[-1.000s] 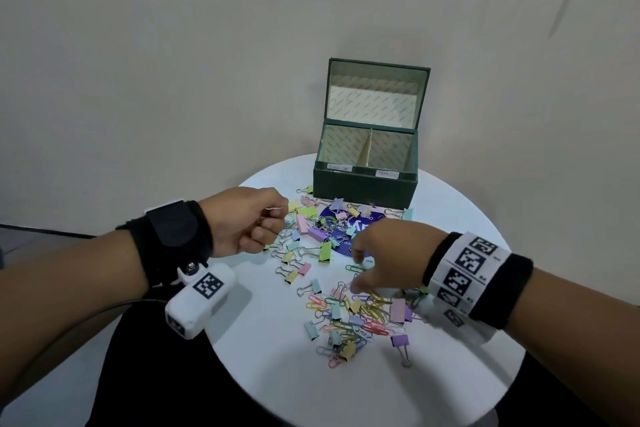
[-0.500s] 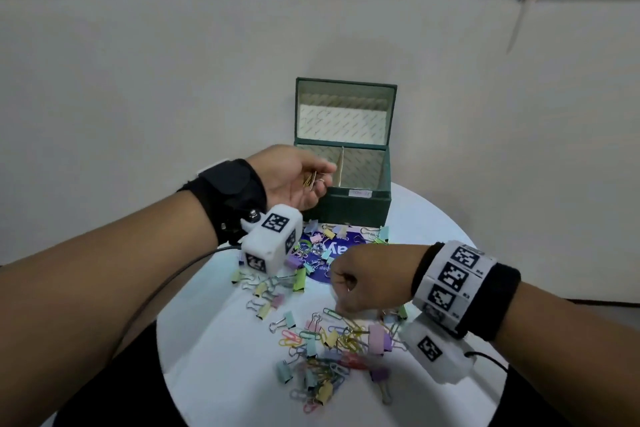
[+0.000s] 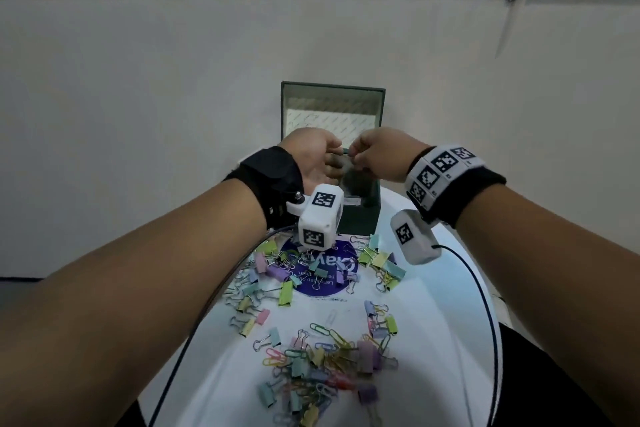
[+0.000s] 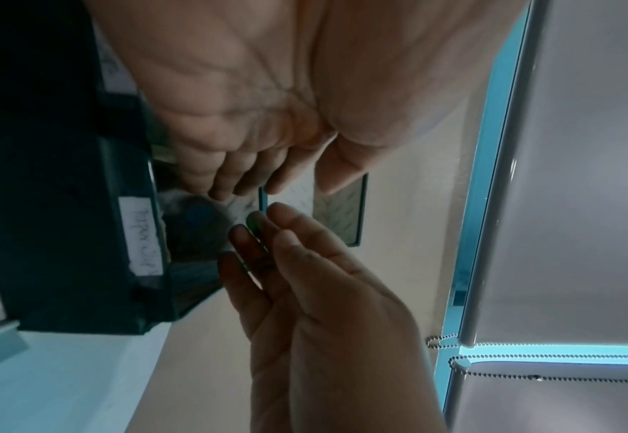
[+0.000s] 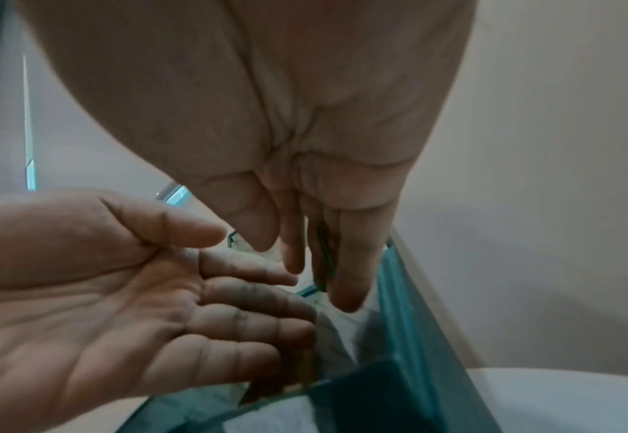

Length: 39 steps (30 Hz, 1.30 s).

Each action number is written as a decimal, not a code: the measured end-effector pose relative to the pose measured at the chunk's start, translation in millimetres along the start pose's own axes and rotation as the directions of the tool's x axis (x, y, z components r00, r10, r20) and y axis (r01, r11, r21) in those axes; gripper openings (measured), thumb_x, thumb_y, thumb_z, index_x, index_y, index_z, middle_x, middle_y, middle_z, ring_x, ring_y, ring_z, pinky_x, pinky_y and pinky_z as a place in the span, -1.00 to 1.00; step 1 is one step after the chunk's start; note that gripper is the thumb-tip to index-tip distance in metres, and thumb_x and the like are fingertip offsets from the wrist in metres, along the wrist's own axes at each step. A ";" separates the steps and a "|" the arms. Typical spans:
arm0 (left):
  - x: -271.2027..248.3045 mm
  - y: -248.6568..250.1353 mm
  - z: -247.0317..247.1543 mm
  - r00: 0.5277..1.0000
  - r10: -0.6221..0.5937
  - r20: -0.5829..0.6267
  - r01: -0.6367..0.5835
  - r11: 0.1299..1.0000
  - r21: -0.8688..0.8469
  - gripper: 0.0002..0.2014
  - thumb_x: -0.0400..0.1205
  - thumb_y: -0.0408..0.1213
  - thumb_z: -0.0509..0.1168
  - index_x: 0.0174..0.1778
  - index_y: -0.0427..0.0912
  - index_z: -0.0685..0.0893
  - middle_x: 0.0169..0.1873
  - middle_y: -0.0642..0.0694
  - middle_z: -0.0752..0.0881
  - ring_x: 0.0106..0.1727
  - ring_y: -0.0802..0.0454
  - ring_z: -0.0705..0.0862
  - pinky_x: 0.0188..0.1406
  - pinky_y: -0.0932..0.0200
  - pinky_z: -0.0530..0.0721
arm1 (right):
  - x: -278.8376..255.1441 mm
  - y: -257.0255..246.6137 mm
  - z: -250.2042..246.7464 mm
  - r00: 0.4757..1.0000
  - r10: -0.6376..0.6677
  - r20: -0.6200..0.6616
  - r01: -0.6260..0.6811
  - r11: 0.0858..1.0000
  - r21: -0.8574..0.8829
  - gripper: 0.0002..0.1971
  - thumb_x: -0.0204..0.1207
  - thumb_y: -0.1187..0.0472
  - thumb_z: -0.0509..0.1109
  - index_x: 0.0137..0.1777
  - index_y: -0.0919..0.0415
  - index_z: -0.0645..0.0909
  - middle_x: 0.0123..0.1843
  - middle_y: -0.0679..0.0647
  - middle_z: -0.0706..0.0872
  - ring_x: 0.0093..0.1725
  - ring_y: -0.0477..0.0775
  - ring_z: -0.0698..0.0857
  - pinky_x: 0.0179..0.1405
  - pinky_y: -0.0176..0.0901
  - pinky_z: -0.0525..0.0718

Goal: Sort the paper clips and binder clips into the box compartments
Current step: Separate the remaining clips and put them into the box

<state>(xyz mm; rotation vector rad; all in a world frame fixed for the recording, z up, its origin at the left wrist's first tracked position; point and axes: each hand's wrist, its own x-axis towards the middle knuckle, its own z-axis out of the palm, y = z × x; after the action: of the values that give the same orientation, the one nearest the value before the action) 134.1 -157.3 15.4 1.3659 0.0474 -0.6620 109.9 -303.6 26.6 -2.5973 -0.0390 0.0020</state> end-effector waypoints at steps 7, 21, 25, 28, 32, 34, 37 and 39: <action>-65.7 -19.9 -12.7 0.921 0.388 0.049 -0.278 0.563 0.778 -0.84 0.65 -0.38 0.25 0.02 -0.10 0.72 -0.04 -0.04 0.81 -0.02 0.02 0.77 0.01 0.05 0.76 | -51.6 -2.0 -2.5 0.974 -0.218 0.067 0.226 0.962 -0.150 -0.72 0.66 0.30 0.30 0.27 0.04 0.70 0.31 -0.02 0.72 0.29 0.01 0.66 0.27 -0.16 0.55; -124.8 -121.2 -36.9 0.864 0.001 0.504 -0.448 -0.457 0.769 -0.60 0.68 -0.08 0.18 0.46 0.22 0.50 0.02 0.11 0.49 0.12 0.06 0.50 0.04 0.01 0.65 | -150.9 58.8 57.5 0.902 -0.087 0.423 0.213 0.942 -0.260 -0.75 0.40 -0.02 0.60 0.01 -0.19 0.63 -0.07 -0.22 0.62 -0.14 -0.20 0.61 -0.12 -0.25 0.54; -123.9 -122.9 -38.9 0.863 0.034 0.504 -0.448 -0.407 0.796 -0.69 0.69 0.08 0.21 0.35 0.23 0.58 0.03 0.16 0.51 0.19 0.09 0.51 0.10 0.05 0.62 | -150.5 61.0 54.8 0.915 -0.081 0.396 0.178 0.960 -0.215 -0.78 0.43 0.09 0.52 -0.24 -0.18 0.51 -0.27 -0.20 0.64 -0.28 -0.18 0.58 -0.21 -0.29 0.53; -121.3 -124.9 -39.3 0.881 0.072 0.467 -0.421 -0.326 0.846 -0.68 0.67 -0.06 0.22 0.35 0.24 0.53 0.12 0.18 0.57 0.24 0.10 0.53 0.13 0.11 0.60 | -146.9 60.2 48.3 0.941 -0.097 0.323 0.157 0.974 -0.165 -0.85 0.46 0.21 0.45 -0.15 -0.09 0.60 -0.29 -0.24 0.63 -0.30 -0.17 0.56 -0.14 -0.27 0.57; -124.4 -125.6 -37.2 0.864 0.039 0.502 -0.467 -0.310 0.828 -0.50 0.68 -0.17 0.17 0.54 0.31 0.38 0.14 0.19 0.53 0.22 0.14 0.47 0.19 0.09 0.60 | -137.3 54.9 44.8 0.970 -0.111 0.218 0.149 0.975 -0.165 -0.78 0.50 0.20 0.45 -0.11 -0.20 0.57 -0.17 -0.16 0.68 -0.23 -0.09 0.61 -0.14 -0.25 0.58; -124.9 -125.2 -35.9 0.833 0.025 0.553 -0.511 -0.353 0.784 -0.57 0.72 -0.13 0.19 0.52 0.30 0.47 0.15 0.17 0.55 0.21 0.13 0.47 0.18 0.07 0.61 | -134.4 54.3 48.8 0.980 -0.090 0.180 0.134 0.960 -0.247 -0.77 0.52 0.13 0.49 0.12 -0.14 0.61 0.03 -0.16 0.67 -0.12 -0.08 0.65 -0.07 -0.25 0.55; -121.5 -125.0 -34.7 0.800 0.028 0.600 -0.550 -0.366 0.751 -0.69 0.72 -0.06 0.25 0.38 0.22 0.66 0.19 0.17 0.64 0.26 0.12 0.50 0.24 0.03 0.61 | -137.6 49.7 54.3 0.979 -0.133 0.153 0.180 0.915 -0.361 -0.70 0.53 0.15 0.51 0.22 -0.13 0.61 0.10 -0.14 0.58 -0.03 -0.04 0.66 -0.05 -0.25 0.58; -119.1 -125.3 -33.3 0.792 0.031 0.610 -0.557 -0.374 0.742 -0.77 0.70 -0.06 0.28 0.22 0.15 0.74 0.09 0.17 0.69 0.20 0.12 0.53 0.20 0.01 0.64 | -146.8 44.6 56.9 0.950 -0.179 0.256 0.257 0.912 -0.319 -0.71 0.51 0.19 0.50 0.15 -0.19 0.67 0.04 -0.23 0.59 -0.05 -0.12 0.64 -0.03 -0.27 0.60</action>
<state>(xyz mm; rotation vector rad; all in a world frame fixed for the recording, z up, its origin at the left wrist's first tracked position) -10.0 -85.0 -55.3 2.6984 -1.6312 -0.2569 -36.1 -316.5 -46.2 -2.9203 -0.4527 0.2238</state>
